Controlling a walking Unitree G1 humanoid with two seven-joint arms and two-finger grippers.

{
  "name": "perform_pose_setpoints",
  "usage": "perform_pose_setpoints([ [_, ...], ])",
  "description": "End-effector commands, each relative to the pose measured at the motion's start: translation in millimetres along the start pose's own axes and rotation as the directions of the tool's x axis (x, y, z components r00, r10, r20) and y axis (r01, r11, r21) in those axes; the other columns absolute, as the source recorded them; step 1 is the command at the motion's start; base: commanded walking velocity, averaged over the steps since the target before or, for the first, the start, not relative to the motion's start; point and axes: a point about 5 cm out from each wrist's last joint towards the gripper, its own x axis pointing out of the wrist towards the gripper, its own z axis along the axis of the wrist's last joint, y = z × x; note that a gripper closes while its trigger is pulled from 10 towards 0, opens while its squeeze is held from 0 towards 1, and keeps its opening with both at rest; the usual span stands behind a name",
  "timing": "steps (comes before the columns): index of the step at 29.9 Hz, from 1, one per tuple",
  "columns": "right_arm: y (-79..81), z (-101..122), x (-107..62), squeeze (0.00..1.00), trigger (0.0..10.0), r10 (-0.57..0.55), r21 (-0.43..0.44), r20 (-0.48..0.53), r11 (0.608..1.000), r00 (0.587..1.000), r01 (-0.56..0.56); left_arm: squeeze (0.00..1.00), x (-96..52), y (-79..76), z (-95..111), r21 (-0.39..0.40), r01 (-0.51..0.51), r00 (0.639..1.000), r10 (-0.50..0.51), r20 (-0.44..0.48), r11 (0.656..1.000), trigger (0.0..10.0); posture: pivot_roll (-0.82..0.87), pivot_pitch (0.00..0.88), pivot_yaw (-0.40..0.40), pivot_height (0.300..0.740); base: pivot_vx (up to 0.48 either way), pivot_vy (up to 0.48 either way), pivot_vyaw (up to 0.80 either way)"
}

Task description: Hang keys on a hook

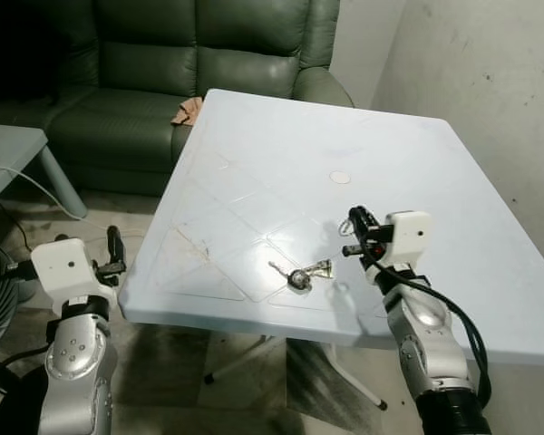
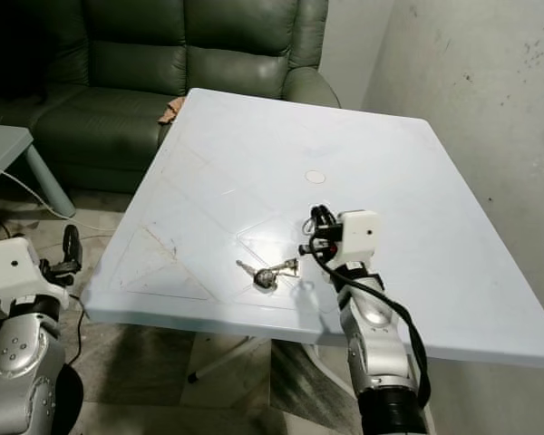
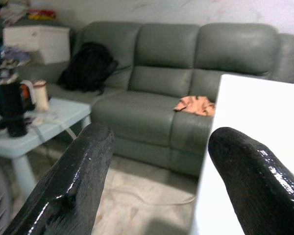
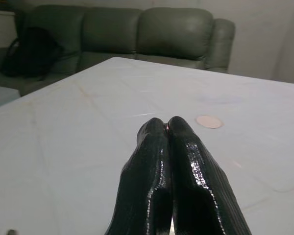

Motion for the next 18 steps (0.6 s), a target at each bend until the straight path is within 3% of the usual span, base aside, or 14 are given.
perform_pose_setpoints([
  [1, -3.1, 3.4, 1.2, 0.0, 10.0, -0.003, -0.031, 0.008, 1.0, 1.0, 0.003, 0.0, 3.4, -7.1, 2.1, 0.002, 0.028, 1.0, -0.028, 0.01, 1.0, 10.0, 0.01, 0.0, -0.08, 0.74, 0.0, 0.0, -0.76],
  [5, -2.3, 2.1, 2.1, 0.0, 10.0, 0.0, -0.055, 0.002, 0.998, 1.0, 0.0, 0.0, 5.8, -10.9, 4.3, 0.032, 0.04, 0.999, -0.04, 0.021, 0.999, 10.0, 0.01, 0.0, -0.079, 0.74, 0.0, 0.0, -0.75],
  [18, -5.5, 6.6, 8.4, 0.0, 10.0, -0.014, -0.074, 0.022, 0.997, 1.0, 0.015, 0.0, 8.3, -15.2, 3.2, 0.002, 0.046, 0.999, -0.047, 0.018, 0.999, 10.0, 0.01, 0.0, -0.083, 0.74, 0.0, 0.0, -0.75],
])
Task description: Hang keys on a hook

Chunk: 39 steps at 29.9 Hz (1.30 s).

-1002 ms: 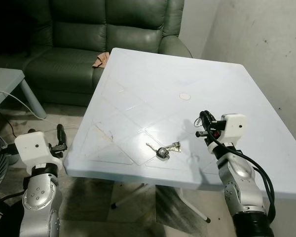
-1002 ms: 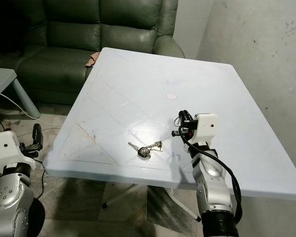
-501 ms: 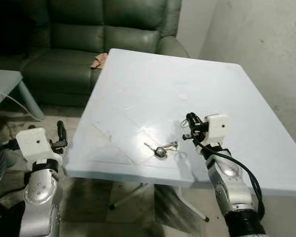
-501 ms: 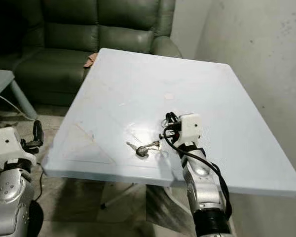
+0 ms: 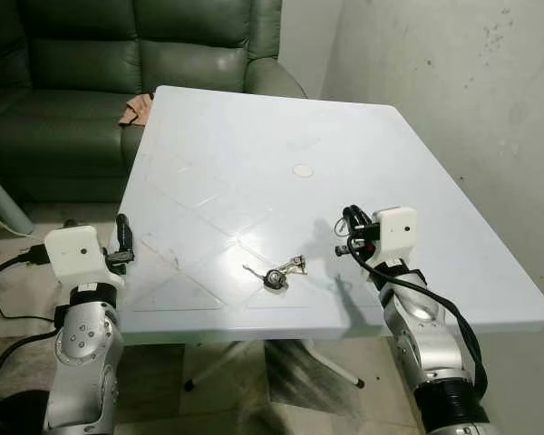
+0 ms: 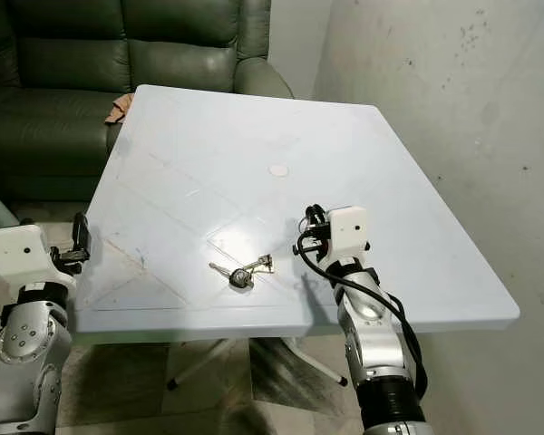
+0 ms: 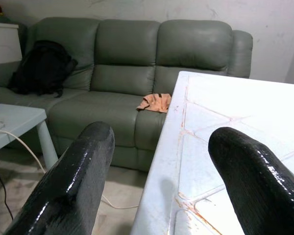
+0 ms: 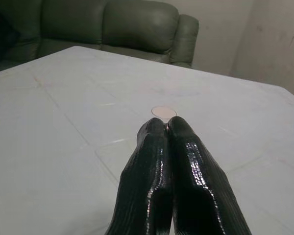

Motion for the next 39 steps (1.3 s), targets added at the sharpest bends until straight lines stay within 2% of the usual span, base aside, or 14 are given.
perform_pose_setpoints([
  [1, -2.6, 5.3, 3.9, 0.0, 10.0, -0.005, -0.015, 0.021, 1.0, 1.0, 0.005, 0.0, 2.9, -5.1, 0.8, -0.007, 0.018, 1.0, -0.018, 0.005, 1.0, 10.0, 0.01, 0.0, -0.083, 0.74, 0.0, 0.0, -0.74],
  [12, -0.5, 3.4, 3.6, 0.0, 10.0, -0.005, -0.017, 0.018, 1.0, 1.0, 0.005, 0.0, 3.1, -8.7, 1.8, -0.001, 0.036, 0.999, -0.036, 0.01, 0.999, 10.0, 0.01, 0.0, -0.082, 0.74, 0.0, 0.0, -0.74],
  [19, 1.0, 3.4, 4.3, 0.0, 10.0, 0.001, -0.017, 0.019, 1.0, 1.0, -0.001, 0.0, 2.7, -10.9, 0.9, -0.081, 0.049, 0.999, -0.049, 0.0, 0.996, 10.0, 0.01, 0.0, -0.084, 0.74, 0.0, 0.132, -0.74],
  [25, 0.8, 3.6, 4.2, 0.0, 10.0, 0.002, -0.017, 0.02, 1.0, 1.0, -0.001, 0.0, 2.6, -10.4, 0.8, -0.052, 0.043, 0.999, -0.043, -0.005, 0.998, 10.0, 0.01, 0.0, -0.085, 0.74, 0.0, 0.202, -0.74],
  [31, 0.8, 3.7, 4.3, 0.0, 10.0, 0.0, -0.017, 0.021, 1.0, 1.0, 0.0, 0.0, 3.0, -11.2, -0.6, -0.076, 0.036, 0.999, -0.038, -0.017, 0.996, 10.0, 0.01, 0.0, -0.085, 0.74, 0.0, 0.0, -0.74],
  [39, 0.8, 4.0, 4.7, 0.0, 10.0, 0.0, -0.018, 0.022, 1.0, 1.0, 0.001, 0.0, 4.1, -11.5, -0.5, -0.063, 0.035, 0.999, -0.037, -0.019, 0.997, 10.0, 0.01, 0.0, -0.086, 0.74, 0.0, 0.0, -0.74],
])
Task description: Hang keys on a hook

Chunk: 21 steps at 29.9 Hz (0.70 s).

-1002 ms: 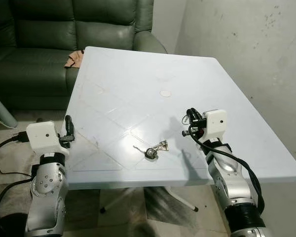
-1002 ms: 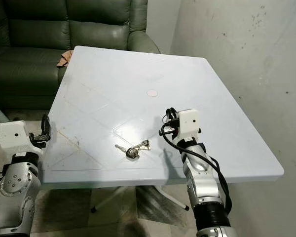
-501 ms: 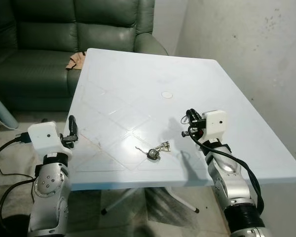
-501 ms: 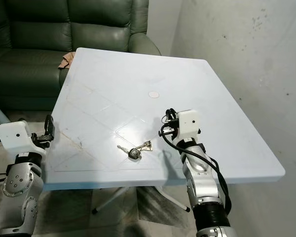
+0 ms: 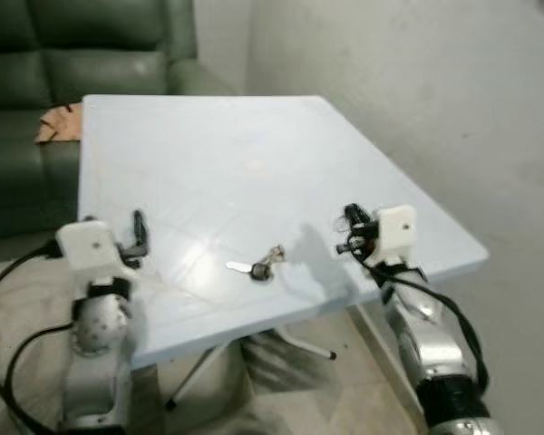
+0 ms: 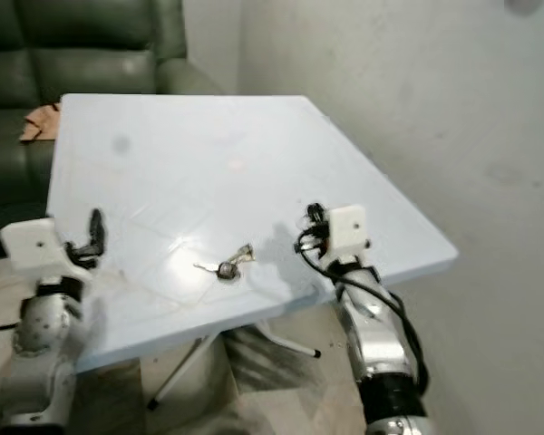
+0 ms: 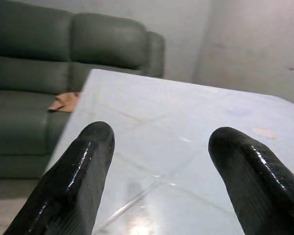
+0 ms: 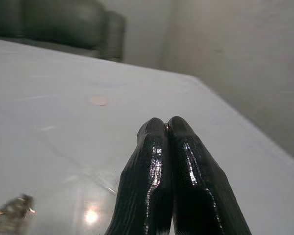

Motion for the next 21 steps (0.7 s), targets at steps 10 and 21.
perform_pose_setpoints([
  [10, 1.0, 5.3, 1.4, 0.0, 10.0, -0.005, -0.004, 0.022, 1.0, 1.0, 0.005, 0.0, -1.3, 2.8, -1.0, 0.014, -0.013, 1.0, 0.013, -0.014, 1.0, 10.0, 0.01, 0.0, -0.082, 0.74, 0.0, 0.0, -0.74],
  [21, 0.0, 5.0, -0.5, 0.0, 10.0, -0.033, 0.004, 0.026, 0.999, 0.999, 0.033, 0.0, -1.7, -0.6, -2.0, 0.0, 0.014, 1.0, -0.014, -0.025, 1.0, 10.0, -0.02, 0.0, -0.057, 0.74, 0.0, 0.0, -0.74],
])
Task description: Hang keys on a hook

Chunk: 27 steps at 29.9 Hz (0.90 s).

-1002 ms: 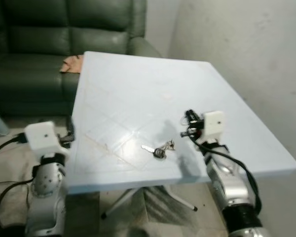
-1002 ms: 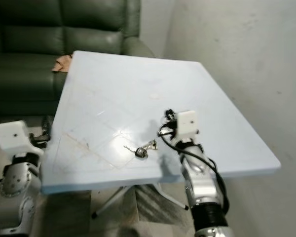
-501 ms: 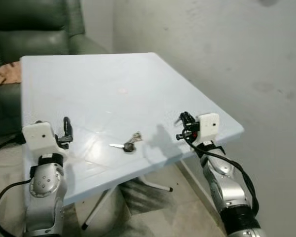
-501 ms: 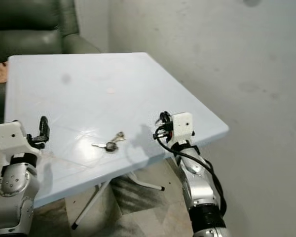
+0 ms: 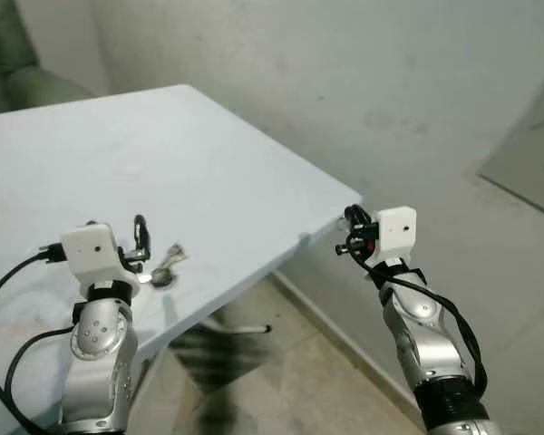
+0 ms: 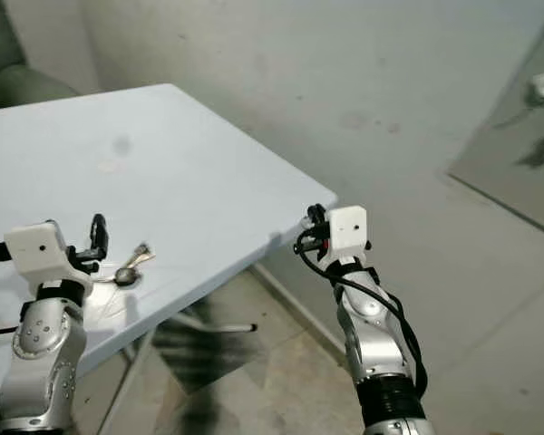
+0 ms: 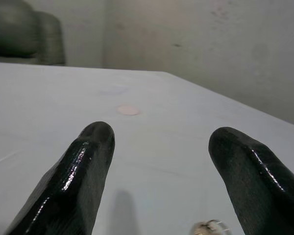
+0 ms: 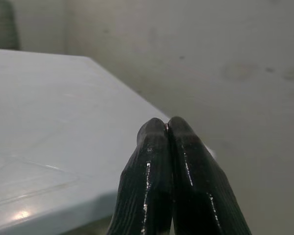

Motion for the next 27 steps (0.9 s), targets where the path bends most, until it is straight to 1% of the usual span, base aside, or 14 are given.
perform_pose_setpoints([
  [1, -5.0, 6, -0.6, 0.0, 10.0, -0.027, -0.006, 0.025, 1.0, 0.999, 0.027, 0.0, 1.3, -3.6, 2, -0.008, 0.027, 1.0, -0.027, -0.001, 1.0, 10.0, -0.02, 0.0, -0.049, 0.74, 0.0, 0.0, -0.74],
  [4, -5.4, 5, -2.6, 0.0, 10.0, -0.038, -0.006, 0.027, 0.999, 0.999, 0.038, 0.0, 2.9, -5.2, 1, 0.004, 0.035, 0.999, -0.035, -0.011, 0.999, 10.0, -0.04, 0.0, -0.038, 0.74, 0.0, 0.0, -0.74],
  [7, -8.8, 5, -5.8, 0.0, 10.0, -0.058, -0.008, 0.029, 0.998, 0.998, 0.059, 0.0, 5.2, -8.3, 0, -0.007, 0.047, 0.999, -0.047, -0.018, 0.999, 10.0, -0.06, 0.0, -0.019, 0.74, 0.0, 0.0, -0.74],
  [11, -13.0, 5, -9.6, 0.0, 10.0, -0.084, -0.008, 0.029, 0.996, 0.996, 0.085, 0.0, 8.7, -13.6, 1, -0.01, 0.068, 0.997, -0.068, -0.022, 0.998, 10.0, -0.07, 0.0, -0.013, 0.74, 0.0, 0.0, -0.74],
  [13, -12.9, 5, -9.7, 0.0, 10.0, -0.085, -0.008, 0.029, 0.996, 0.996, 0.085, 0.0, 8.7, -13.6, 1, -0.01, 0.069, 0.997, -0.069, -0.023, 0.998, 10.0, -0.07, 0.0, -0.013, 0.74, 0.0, 0.0, -0.74],
  [14, -13.5, 4, -10.7, 0.0, 10.0, -0.092, -0.009, 0.03, 0.996, 0.995, 0.092, 0.0, 9.9, -15.0, 1, -0.014, 0.078, 0.997, -0.078, -0.023, 0.997, 10.0, -0.09, 0.0, 0.005, 0.74, 0.0, 0.0, -0.74],
  [15, -13.5, 4, -10.7, 0.0, 10.0, -0.092, -0.009, 0.03, 0.996, 0.995, 0.092, 0.0, 9.9, -15.0, 1, -0.014, 0.078, 0.997, -0.078, -0.023, 0.997, 10.0, -0.09, 0.0, 0.005, 0.74, 0.0, 0.0, -0.74],
  [16, -15.6, 4, -13.9, 0.0, 10.0, -0.115, -0.009, 0.033, 0.993, 0.993, 0.115, 0.0, 13.5, -20.7, 3, -0.019, 0.11, 0.994, -0.11, -0.023, 0.994, 10.0, -0.11, 0.0, 0.02, 0.74, 0.0, 0.0, -0.74],
  [22, -16.7, 3, -15.7, 0.0, 10.0, -0.136, -0.012, 0.032, 0.991, 0.99, 0.137, 0.0, 18.7, -24.8, 2, -0.014, 0.122, 0.992, -0.123, -0.04, 0.992, 10.0, -0.11, 0.0, 0.028, 0.74, 0.0, 0.0, -0.74],
  [27, -16.8, 4, -14.9, 0.0, 10.0, -0.135, -0.014, 0.03, 0.991, 0.99, 0.136, 0.0, 16.9, -25.9, 1, -0.015, 0.124, 0.991, -0.124, -0.042, 0.992, 10.0, -0.1, 0.0, 0.018, 0.74, 0.0, 0.0, -0.74],
])
